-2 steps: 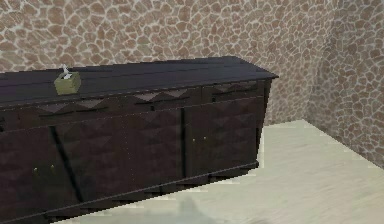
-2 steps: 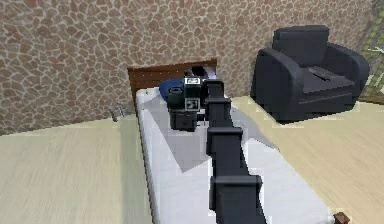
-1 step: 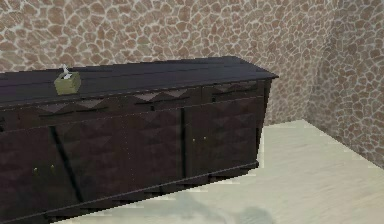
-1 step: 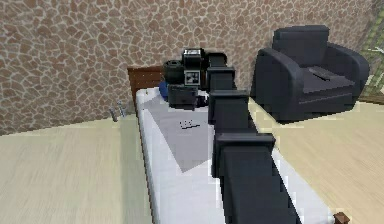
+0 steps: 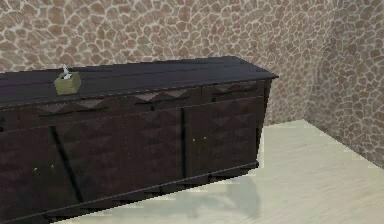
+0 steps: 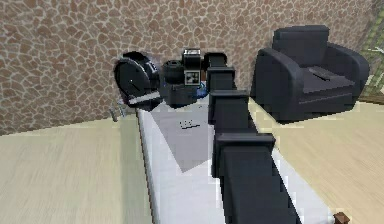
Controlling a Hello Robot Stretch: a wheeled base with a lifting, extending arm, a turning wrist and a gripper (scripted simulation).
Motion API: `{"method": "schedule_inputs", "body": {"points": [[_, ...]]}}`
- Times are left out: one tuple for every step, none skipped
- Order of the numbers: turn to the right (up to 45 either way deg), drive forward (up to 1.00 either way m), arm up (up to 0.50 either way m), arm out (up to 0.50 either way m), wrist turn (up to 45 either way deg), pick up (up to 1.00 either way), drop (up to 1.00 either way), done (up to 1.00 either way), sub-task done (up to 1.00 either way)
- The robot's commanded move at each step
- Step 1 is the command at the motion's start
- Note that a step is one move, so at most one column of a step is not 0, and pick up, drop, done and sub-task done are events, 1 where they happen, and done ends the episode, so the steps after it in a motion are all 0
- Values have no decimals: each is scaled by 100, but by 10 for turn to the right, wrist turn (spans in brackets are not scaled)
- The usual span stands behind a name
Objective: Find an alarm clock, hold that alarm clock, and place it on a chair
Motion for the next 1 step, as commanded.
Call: {"method": "schedule_inputs", "body": {"points": [[0, 0, 0, 0, -450, 0, 0, 0, 0]]}}
